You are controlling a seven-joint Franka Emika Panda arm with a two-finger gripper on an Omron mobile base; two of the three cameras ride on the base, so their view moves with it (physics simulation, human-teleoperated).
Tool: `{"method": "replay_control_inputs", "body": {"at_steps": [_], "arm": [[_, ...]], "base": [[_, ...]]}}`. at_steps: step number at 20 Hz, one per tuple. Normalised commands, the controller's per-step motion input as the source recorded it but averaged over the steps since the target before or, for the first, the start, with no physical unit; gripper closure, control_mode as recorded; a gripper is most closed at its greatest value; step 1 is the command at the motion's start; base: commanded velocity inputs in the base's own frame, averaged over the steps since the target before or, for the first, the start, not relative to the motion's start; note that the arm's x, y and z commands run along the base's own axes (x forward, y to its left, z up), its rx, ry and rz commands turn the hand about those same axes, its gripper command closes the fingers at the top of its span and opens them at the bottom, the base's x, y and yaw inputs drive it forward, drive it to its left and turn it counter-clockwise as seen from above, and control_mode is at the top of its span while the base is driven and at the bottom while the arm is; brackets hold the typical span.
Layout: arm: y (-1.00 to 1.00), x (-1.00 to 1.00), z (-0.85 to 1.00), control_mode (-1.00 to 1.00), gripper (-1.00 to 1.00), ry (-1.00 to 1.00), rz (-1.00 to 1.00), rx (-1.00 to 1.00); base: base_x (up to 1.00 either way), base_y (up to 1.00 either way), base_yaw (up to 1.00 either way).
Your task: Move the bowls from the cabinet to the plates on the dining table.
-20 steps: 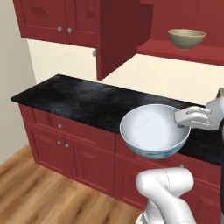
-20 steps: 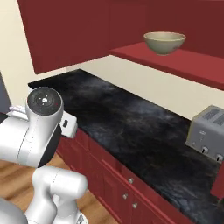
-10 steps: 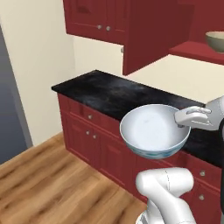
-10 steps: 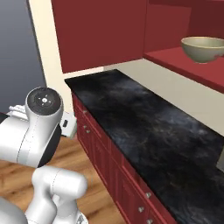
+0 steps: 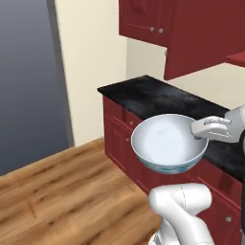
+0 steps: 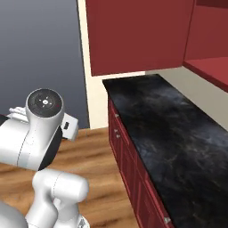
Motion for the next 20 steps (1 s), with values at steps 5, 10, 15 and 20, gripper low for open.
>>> {"method": "replay_control_inputs", "body": {"at_steps": [5,10,15,20], "arm": [[0.00,0.00,0.00,1.00,1.00,0.00,0.00,0.00],[0.00,0.00,0.00,1.00,1.00,0.00,0.00,0.00],[0.00,0.00,0.00,1.00,1.00,0.00,0.00,0.00],[0.00,0.00,0.00,1.00,1.00,0.00,0.00,0.00]], "base": [[0.00,-0.01,0.45],[0.00,-0.01,0.47],[0.00,-0.02,0.46],[0.00,-0.03,0.47]]}}
